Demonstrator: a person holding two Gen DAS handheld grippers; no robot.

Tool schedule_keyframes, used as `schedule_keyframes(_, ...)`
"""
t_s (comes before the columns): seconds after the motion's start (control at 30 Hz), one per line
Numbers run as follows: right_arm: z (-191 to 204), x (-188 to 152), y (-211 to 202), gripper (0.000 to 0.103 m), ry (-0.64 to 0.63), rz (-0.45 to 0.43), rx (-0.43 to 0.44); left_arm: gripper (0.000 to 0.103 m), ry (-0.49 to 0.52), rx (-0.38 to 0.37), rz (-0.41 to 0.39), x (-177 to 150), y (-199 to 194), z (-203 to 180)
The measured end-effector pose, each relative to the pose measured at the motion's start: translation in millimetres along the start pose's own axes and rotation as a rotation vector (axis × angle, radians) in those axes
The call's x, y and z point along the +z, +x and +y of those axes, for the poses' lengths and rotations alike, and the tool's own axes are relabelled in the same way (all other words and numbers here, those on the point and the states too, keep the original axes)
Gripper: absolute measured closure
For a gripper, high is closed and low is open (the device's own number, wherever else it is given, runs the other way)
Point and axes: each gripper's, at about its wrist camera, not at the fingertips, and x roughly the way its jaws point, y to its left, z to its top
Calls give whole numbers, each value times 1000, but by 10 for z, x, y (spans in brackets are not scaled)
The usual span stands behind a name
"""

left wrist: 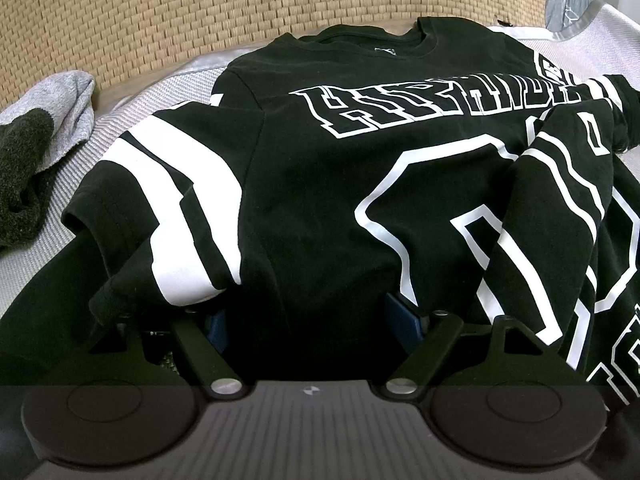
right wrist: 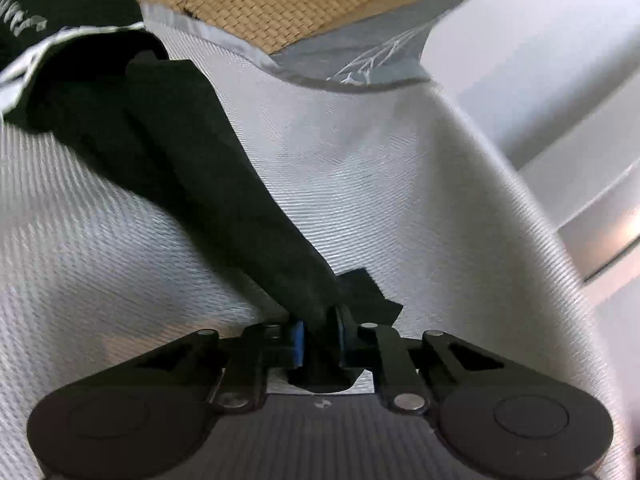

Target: Fold clothes

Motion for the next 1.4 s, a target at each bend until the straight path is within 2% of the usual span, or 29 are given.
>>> schedule_keyframes(0.1, -200, 74, -117, 87, -105, -32, -60, 24, 2, -1, -1, -3, 3, 4)
schedule_keyframes(0.3, -501, 272, -331, 86, -202, -38, -85, 24, 4, -2, -6, -4, 10, 5)
schedule_keyframes(0.47, -528, 219, -107, 84, -110, 151, 98, 24, 5, -2, -6, -1, -2, 5)
schedule_keyframes(0.57, -524, 168, -53, 77, -43, 185, 162, 24, 7, 0, -4, -3, -68, -8)
schedule_keyframes(0.6, -529, 152, -84, 70, -30, 184, 176, 24, 7, 0, -3, -4, -90, -12)
schedule_keyframes(0.67, -562, 168, -173, 60, -4, 164, 201, 24, 8, 2, -1, -5, -134, -21)
schedule_keyframes(0.83, -621, 327, -694, 50, 14, 50, 207, 27, 10, 5, 2, -9, -245, -42)
schedule_keyframes(1.0, -462, 571, -1191, 50, 42, -67, 251, 28, 11, 10, -7, -19, -373, -70)
schedule_keyframes(1.07, -377, 693, -1265, 50, 93, -110, 315, 28, 11, 13, -20, -27, -437, -85)
schedule_keyframes(1.2, 50, 990, -1363, 50, 183, -176, 479, 28, -15, 3, -48, 8, -529, -85)
schedule_keyframes(1.4, 696, 1504, -1292, 50, 139, -275, 575, 27, 4, 8, -163, 354, -769, -67)
